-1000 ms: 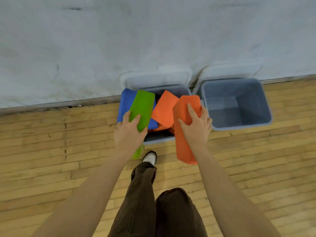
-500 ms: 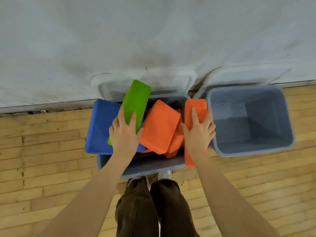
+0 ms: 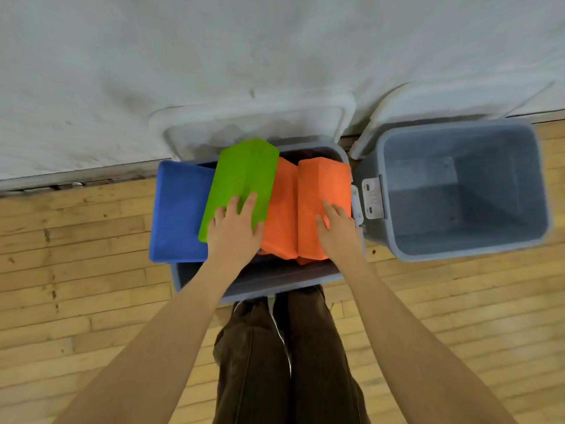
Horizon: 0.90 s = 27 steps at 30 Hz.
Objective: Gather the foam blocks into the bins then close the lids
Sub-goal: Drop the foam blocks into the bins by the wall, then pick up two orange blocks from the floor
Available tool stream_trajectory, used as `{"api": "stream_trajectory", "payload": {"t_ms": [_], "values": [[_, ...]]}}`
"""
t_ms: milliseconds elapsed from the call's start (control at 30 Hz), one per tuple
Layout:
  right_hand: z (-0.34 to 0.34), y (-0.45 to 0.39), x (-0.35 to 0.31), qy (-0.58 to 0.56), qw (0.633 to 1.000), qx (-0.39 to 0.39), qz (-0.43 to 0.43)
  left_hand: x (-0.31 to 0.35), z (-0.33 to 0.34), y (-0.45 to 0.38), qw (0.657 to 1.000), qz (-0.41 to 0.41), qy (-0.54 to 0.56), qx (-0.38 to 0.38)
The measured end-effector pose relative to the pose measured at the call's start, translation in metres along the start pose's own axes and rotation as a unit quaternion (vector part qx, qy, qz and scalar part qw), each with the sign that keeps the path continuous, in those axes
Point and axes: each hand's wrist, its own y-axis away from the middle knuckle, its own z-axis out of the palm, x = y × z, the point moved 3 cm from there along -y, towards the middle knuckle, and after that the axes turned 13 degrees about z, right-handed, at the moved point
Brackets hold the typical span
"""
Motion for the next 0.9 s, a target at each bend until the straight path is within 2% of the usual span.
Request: {"api": "stream_trajectory", "payload": {"t_ms": [100, 200, 367, 533, 733, 900], "values": [[-0.025, 0.04, 0.006, -0.062, 0.998, 0.022, 0.009, 0.009, -0.033, 0.022, 0.999, 0.016, 0.027, 0.01], [-0.05, 0.088, 0.02, -0.137, 0.989, 0.019, 0.047, 0.023, -0.063, 0.053, 0.998, 0.04, 0.05, -0.011], [-0.083, 0.202, 0.073, -0.243, 0.96, 0.007, 0.14, 0.072, -0.102, 0.126, 0.979, 0.082, 0.16, -0.099], [-0.086, 0.342, 0.151, -0.335, 0.909, 0.011, 0.246, 0.137, -0.104, 0.207, 0.961, 0.16, 0.108, -0.195], [-0.031, 0.49, 0.26, -0.457, 0.812, 0.071, 0.356, 0.22, -0.058, 0.305, 0.914, 0.254, 0.017, -0.316], [0.041, 0.597, 0.359, -0.573, 0.687, 0.139, 0.424, 0.279, 0.003, 0.395, 0.868, 0.324, -0.093, -0.365]]}}
